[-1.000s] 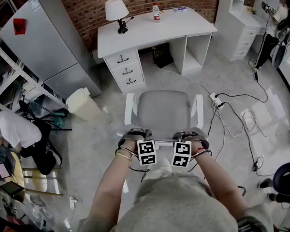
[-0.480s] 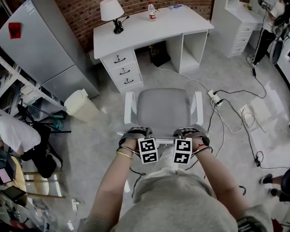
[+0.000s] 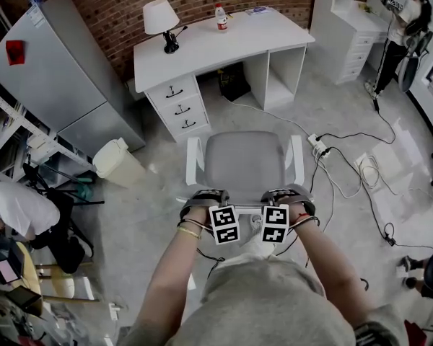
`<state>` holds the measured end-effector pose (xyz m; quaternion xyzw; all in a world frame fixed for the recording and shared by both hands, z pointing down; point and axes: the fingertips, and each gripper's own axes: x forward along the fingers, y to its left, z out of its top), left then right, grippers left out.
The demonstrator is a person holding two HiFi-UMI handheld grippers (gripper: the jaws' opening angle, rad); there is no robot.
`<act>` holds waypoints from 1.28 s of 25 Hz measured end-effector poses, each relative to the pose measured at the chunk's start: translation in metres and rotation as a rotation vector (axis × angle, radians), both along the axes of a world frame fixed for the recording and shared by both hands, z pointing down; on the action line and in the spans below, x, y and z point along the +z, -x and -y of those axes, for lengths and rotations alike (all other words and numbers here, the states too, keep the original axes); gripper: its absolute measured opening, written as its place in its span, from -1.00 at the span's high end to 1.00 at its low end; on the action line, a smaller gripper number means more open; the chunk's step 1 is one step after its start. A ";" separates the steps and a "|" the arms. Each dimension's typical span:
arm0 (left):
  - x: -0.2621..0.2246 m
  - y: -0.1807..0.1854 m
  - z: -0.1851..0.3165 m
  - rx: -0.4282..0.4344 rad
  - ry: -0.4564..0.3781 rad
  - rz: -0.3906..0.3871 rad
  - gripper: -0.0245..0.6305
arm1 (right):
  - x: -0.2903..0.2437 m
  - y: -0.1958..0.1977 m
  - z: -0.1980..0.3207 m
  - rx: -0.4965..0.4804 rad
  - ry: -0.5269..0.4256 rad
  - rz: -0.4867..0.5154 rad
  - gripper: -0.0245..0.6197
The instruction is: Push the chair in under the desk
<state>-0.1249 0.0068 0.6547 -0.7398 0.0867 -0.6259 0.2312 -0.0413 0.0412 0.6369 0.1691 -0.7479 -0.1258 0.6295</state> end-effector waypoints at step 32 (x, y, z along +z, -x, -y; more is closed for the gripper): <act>0.004 -0.035 0.070 0.014 0.011 0.017 0.88 | 0.002 -0.038 0.073 0.009 -0.012 -0.018 0.88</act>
